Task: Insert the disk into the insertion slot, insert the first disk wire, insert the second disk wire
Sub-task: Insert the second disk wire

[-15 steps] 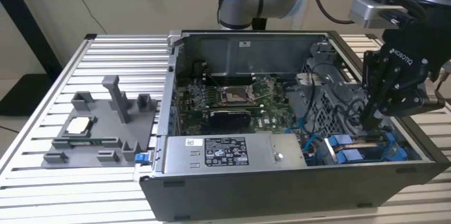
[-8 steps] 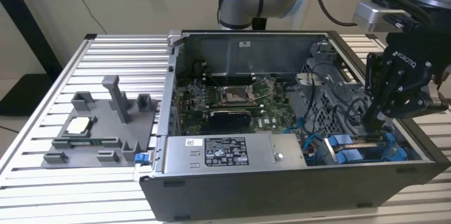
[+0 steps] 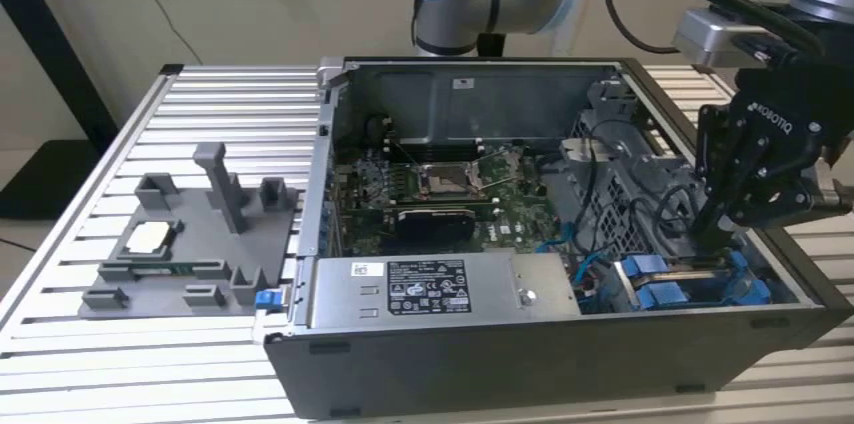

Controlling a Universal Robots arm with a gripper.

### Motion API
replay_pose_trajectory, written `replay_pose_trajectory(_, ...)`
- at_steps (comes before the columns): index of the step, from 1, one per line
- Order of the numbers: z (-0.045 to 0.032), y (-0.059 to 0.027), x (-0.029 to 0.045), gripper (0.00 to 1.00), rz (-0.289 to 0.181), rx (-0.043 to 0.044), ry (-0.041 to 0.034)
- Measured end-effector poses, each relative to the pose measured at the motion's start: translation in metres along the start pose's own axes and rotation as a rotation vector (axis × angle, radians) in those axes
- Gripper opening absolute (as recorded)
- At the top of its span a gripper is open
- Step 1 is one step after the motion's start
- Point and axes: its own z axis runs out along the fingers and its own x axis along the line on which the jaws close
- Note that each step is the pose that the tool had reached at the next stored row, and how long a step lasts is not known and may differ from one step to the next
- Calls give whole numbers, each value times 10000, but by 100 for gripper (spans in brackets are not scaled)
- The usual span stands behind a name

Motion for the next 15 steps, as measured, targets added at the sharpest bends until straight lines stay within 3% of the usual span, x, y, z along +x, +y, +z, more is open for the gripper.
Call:
replay_pose_trajectory(9, 58, -7, -52, 16, 4, 35, -17)
replay_pose_trajectory(10, 66, -7, -57, 16, 3, 33, -67)
replay_pose_trajectory(12, 76, -8, -62, 16, -8, 21, -247)
replay_pose_trajectory(13, 78, -8, -63, 16, -16, 11, -374)
replay_pose_trajectory(15, 80, -8, -63, 16, -37, -21, -703)
